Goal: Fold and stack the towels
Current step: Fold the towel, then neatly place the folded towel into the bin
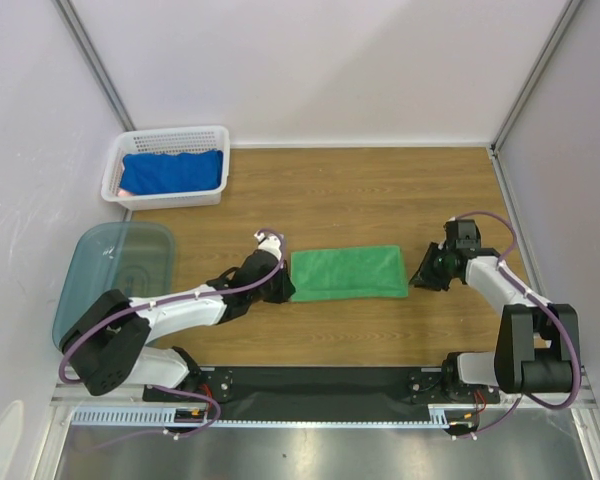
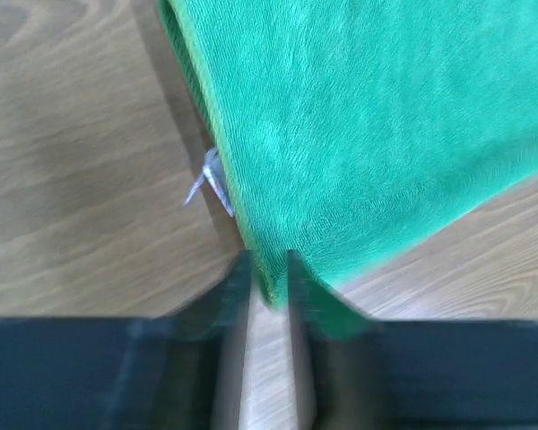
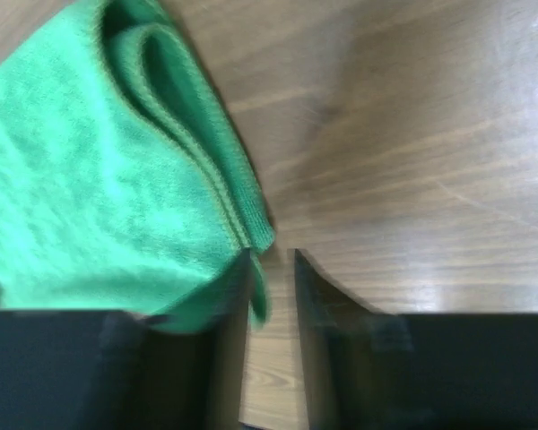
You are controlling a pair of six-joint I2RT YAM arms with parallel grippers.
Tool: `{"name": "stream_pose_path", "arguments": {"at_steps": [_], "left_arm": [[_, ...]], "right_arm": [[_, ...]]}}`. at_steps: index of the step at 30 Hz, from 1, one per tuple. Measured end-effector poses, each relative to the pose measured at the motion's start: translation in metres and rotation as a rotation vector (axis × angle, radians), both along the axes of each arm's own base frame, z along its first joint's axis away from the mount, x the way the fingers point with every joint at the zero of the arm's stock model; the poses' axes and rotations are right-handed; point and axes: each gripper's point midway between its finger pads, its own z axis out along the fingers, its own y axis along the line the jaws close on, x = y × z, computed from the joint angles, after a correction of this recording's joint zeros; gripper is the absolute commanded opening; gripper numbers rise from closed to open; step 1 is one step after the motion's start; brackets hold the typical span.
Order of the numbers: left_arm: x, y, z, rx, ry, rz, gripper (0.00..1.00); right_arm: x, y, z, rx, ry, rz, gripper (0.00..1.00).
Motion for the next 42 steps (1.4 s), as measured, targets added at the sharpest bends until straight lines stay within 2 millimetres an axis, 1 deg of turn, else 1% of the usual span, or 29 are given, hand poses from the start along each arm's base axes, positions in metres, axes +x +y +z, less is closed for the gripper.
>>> {"name": "stream_pose_path", "arguments": {"at_steps": [1, 2, 3, 4, 6, 7, 10, 12, 13, 15, 17, 19, 21, 23, 24, 26, 27, 29, 30, 32, 33, 35, 36, 38, 42], "left_arm": [[-0.002, 0.002, -0.002, 0.018, 0.006, -0.002, 0.55], [-0.004, 0.005, -0.003, 0.037, 0.01, -0.006, 0.63], [-0.005, 0.008, -0.002, 0.052, 0.015, -0.008, 0.75], [-0.006, 0.01, 0.0, 0.06, 0.015, -0.008, 0.78], [-0.005, 0.011, 0.009, 0.063, 0.004, -0.008, 0.82], [-0.004, 0.011, 0.016, 0.057, -0.006, -0.005, 0.85], [0.005, 0.006, 0.037, 0.031, -0.046, 0.009, 0.86], [0.015, 0.002, 0.046, 0.018, -0.06, 0.024, 0.84], [0.018, 0.0, 0.047, 0.016, -0.057, 0.029, 0.83], [0.028, -0.001, 0.041, 0.02, -0.033, 0.057, 0.81], [0.037, 0.002, 0.027, 0.036, 0.007, 0.092, 0.8], [0.039, 0.006, 0.008, 0.061, 0.053, 0.116, 0.8], [0.039, 0.01, -0.003, 0.078, 0.083, 0.13, 0.8], [0.04, 0.006, -0.008, 0.069, 0.094, 0.129, 0.78], [0.041, 0.004, -0.009, 0.062, 0.094, 0.128, 0.75], [0.042, 0.0, -0.014, 0.05, 0.101, 0.118, 0.73], [0.043, -0.003, -0.016, 0.043, 0.102, 0.113, 0.68], [0.048, -0.011, -0.015, 0.016, 0.092, 0.099, 0.6], [0.05, -0.015, -0.017, 0.008, 0.093, 0.094, 0.49], [0.054, -0.02, -0.019, -0.004, 0.094, 0.089, 0.38], [0.055, -0.022, -0.022, -0.003, 0.097, 0.087, 0.24], [0.062, -0.028, -0.023, -0.002, 0.097, 0.081, 0.12], [0.065, -0.031, -0.025, 0.006, 0.1, 0.075, 0.0], [0.075, -0.037, -0.024, 0.019, 0.09, 0.063, 0.0], [0.097, -0.038, -0.021, 0.1, 0.058, 0.052, 0.0]], "right_arm": [[-0.002, -0.001, -0.002, -0.003, 0.013, 0.004, 0.49], [-0.004, -0.001, -0.003, -0.006, 0.026, 0.006, 0.55], [-0.006, -0.001, -0.002, -0.007, 0.038, 0.011, 0.62], [-0.006, -0.001, 0.0, -0.009, 0.041, 0.014, 0.65], [-0.002, -0.001, 0.01, -0.008, 0.032, 0.025, 0.7], [0.003, 0.0, 0.016, -0.006, 0.016, 0.03, 0.72], [0.023, 0.005, 0.036, 0.017, -0.061, 0.054, 0.73], [0.031, 0.009, 0.042, 0.034, -0.095, 0.071, 0.73], [0.035, 0.01, 0.043, 0.041, -0.107, 0.079, 0.73], [0.041, 0.014, 0.036, 0.045, -0.104, 0.097, 0.71], [0.043, 0.017, 0.022, 0.039, -0.071, 0.116, 0.69], [0.042, 0.021, 0.01, 0.027, -0.036, 0.134, 0.67], [0.04, 0.023, 0.0, 0.013, -0.007, 0.15, 0.65], [0.04, 0.024, -0.004, 0.003, 0.004, 0.16, 0.64], [0.041, 0.024, -0.004, -0.002, 0.005, 0.161, 0.63], [0.043, 0.024, -0.005, -0.009, 0.002, 0.161, 0.62], [0.044, 0.024, -0.005, -0.013, 0.001, 0.161, 0.62], [0.044, 0.024, -0.006, -0.015, 0.003, 0.161, 0.61], [0.044, 0.024, -0.007, -0.018, 0.006, 0.16, 0.62], [0.044, 0.023, -0.008, -0.026, 0.01, 0.156, 0.63], [0.044, 0.022, -0.008, -0.028, 0.014, 0.153, 0.64], [0.045, 0.021, -0.005, -0.026, 0.015, 0.147, 0.65], [0.048, 0.021, -0.002, -0.022, 0.013, 0.141, 0.65], [0.056, 0.018, 0.009, -0.008, 0.002, 0.119, 0.66], [0.088, 0.005, 0.051, 0.001, -0.078, 0.065, 0.78]]}}
